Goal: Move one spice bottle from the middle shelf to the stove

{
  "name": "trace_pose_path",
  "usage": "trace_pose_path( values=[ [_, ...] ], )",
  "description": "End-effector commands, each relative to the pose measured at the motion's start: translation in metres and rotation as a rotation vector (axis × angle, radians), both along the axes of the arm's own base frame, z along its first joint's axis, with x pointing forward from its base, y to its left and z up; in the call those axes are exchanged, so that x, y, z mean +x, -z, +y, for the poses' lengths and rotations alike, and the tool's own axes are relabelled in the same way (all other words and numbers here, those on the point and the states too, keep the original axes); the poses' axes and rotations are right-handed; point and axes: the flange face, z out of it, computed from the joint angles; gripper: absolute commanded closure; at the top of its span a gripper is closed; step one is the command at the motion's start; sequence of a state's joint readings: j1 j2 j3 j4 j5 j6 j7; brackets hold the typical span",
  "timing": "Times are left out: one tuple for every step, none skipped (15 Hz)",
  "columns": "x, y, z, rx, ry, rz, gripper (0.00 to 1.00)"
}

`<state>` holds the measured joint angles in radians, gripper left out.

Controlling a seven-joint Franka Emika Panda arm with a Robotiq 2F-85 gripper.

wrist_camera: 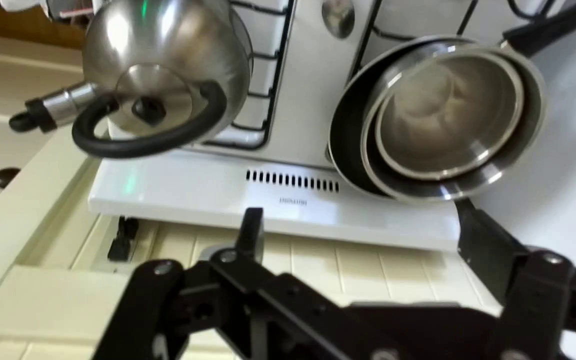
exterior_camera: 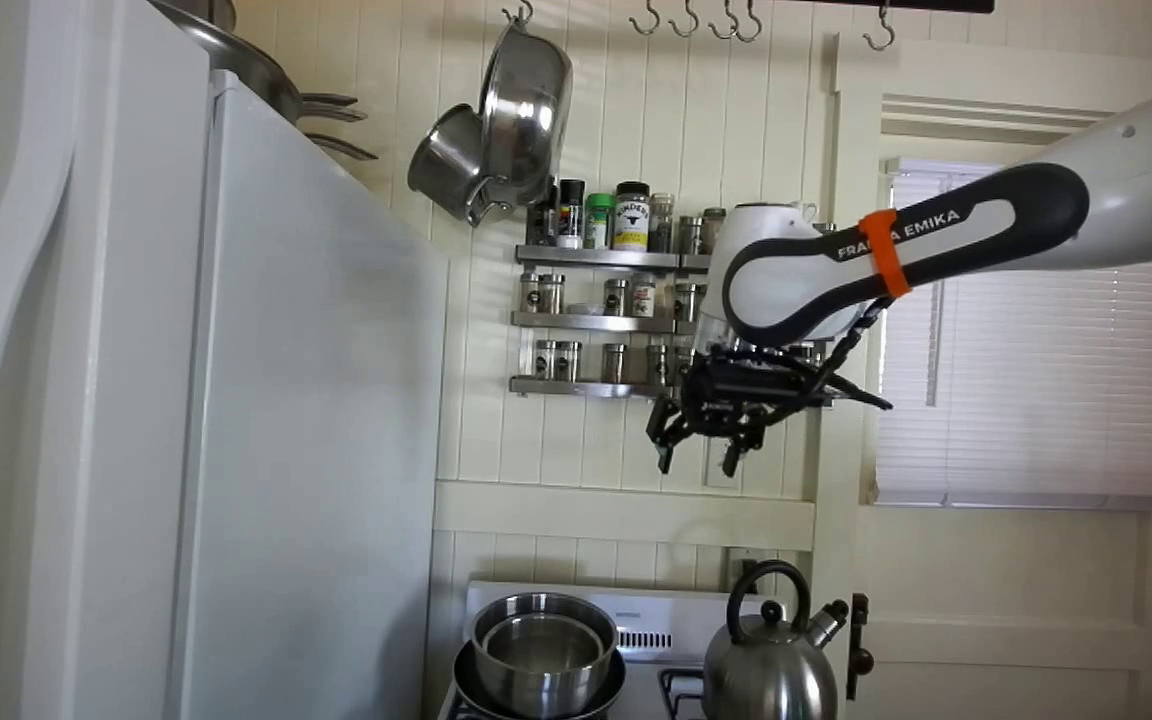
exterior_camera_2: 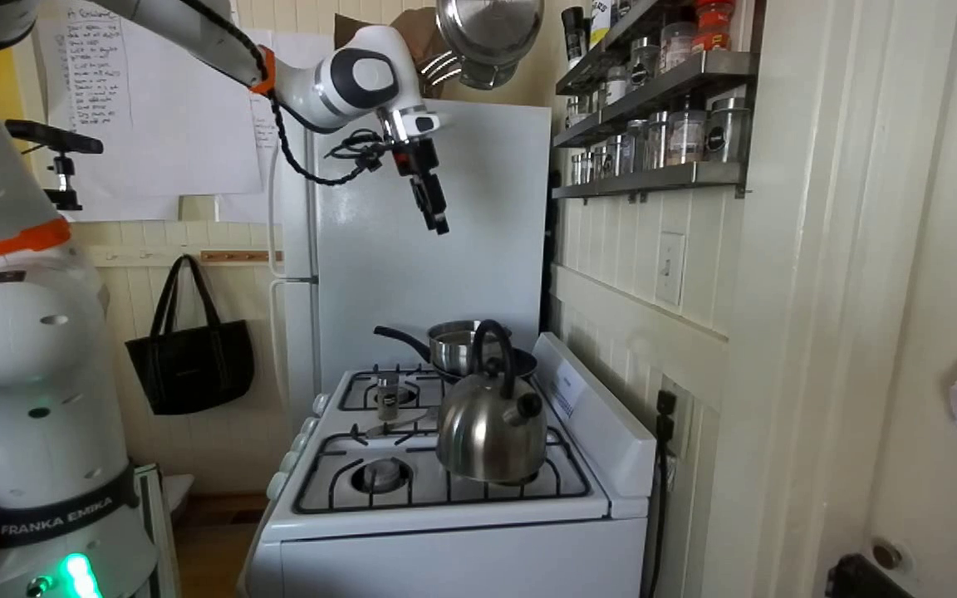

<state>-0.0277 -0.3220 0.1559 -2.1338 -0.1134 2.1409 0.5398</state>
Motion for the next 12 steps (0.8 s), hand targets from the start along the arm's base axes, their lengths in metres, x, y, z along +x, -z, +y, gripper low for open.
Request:
trace_pose_path(
  values=[
    [0.011,-0.063,0.011,-0.072,0.030,-0.170,0.00],
    [0.011,-0.080,0.017,-0.094,0.030,-0.212,0.00],
    [0.011,-0.097,0.022,-0.126,0.034,-0.261,0.00],
    [0.010,-0.113,0.027,-0.160,0.032,-0.313,0.00],
    [0.010,-0.128,0.031,-0.194,0.039,-0.360,0.00],
    [0.009,-0.142,0.034,-0.225,0.047,-0.410,0.00],
    [0.009,-0.155,0.038,-0.258,0.057,-0.448,0.00],
    [0.010,-0.167,0.040,-0.290,0.061,-0.487,0.00],
    [0.010,-0.177,0.038,-0.332,0.072,-0.534,0.00],
    [0.011,-0.188,0.038,-0.370,0.072,-0.576,0.00],
    [0.013,-0.196,0.037,-0.406,0.037,-0.618,0.00],
    [0.018,-0.200,0.033,-0.437,-0.009,-0.663,0.00]
  ],
)
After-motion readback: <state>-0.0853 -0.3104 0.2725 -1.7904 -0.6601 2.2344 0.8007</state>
